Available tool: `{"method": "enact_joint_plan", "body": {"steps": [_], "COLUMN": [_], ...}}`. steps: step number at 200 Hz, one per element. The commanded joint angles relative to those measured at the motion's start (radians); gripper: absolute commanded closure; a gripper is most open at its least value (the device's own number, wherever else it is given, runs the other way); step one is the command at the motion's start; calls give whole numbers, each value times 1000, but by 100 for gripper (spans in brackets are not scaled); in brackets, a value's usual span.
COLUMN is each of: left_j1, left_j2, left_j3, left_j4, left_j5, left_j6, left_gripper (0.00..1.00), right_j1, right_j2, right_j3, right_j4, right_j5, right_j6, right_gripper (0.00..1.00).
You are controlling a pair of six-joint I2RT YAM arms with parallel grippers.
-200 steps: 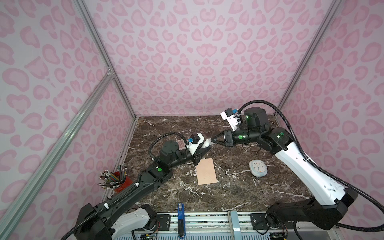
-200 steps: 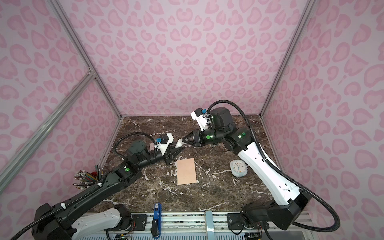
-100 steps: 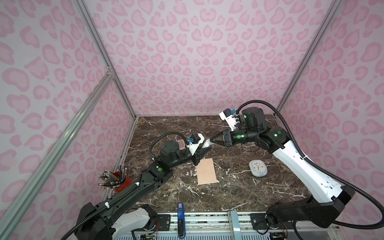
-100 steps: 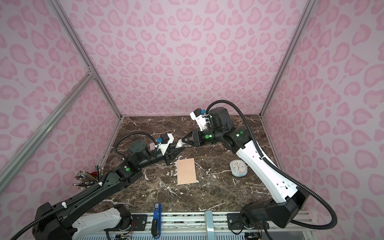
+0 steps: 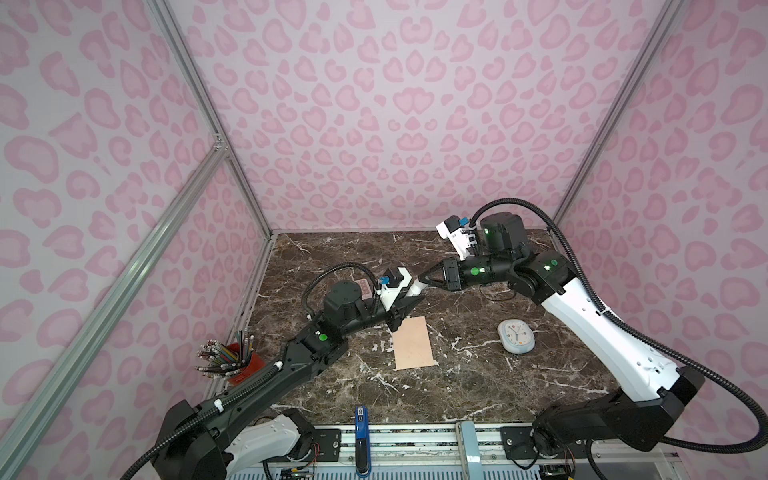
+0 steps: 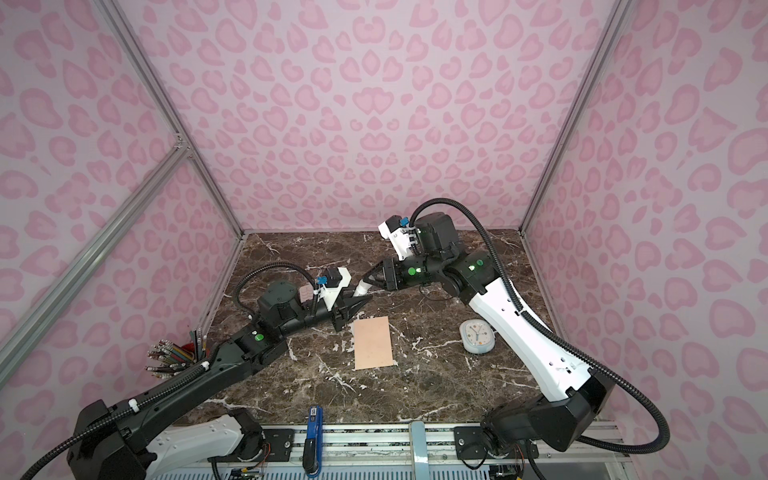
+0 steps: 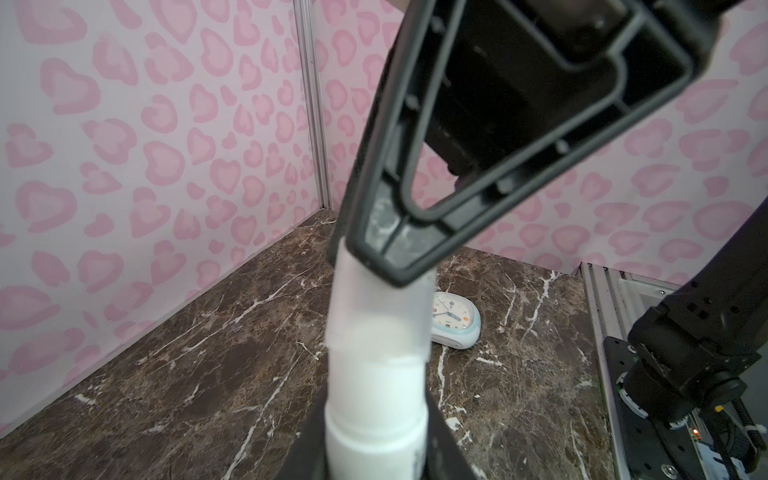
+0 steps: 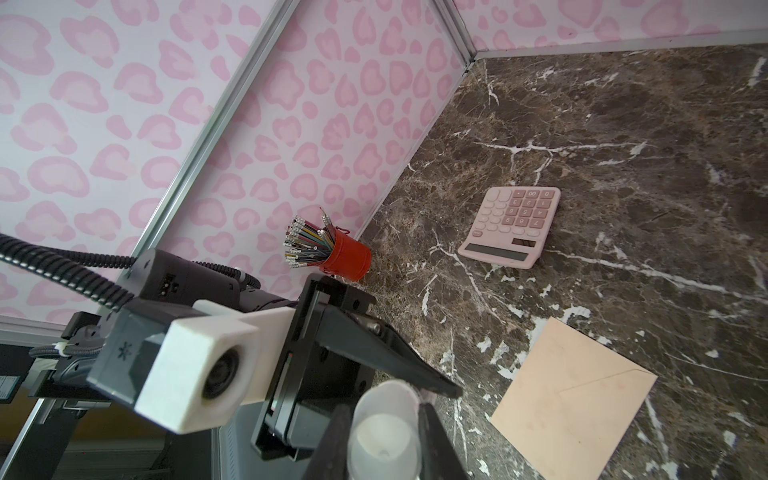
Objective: Place the letter into the envelope and seal it
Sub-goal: 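Lower the cap with the right gripper onto the glue stick top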
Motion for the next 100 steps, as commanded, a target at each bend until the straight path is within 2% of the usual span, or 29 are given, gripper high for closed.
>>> {"method": "enact_joint_plan", "body": {"steps": [1, 68, 100], "left_j1": [-5, -4, -4], "left_j2": [5, 4, 0], "left_j3": [9, 9, 10], "left_j4": [50, 65, 84], "left_j5": [28, 21, -20], "left_j6": [8, 4, -14], "left_gripper": [96, 96, 96], "right_j1": [10, 31, 39], "right_j2": [11, 25, 22], "right_j3": [11, 19, 19], "right_j4": [39, 41, 34], "right_j5": [-39, -33, -23], "right_j6": [9, 12, 9], "right_gripper": [74, 74, 75]}}
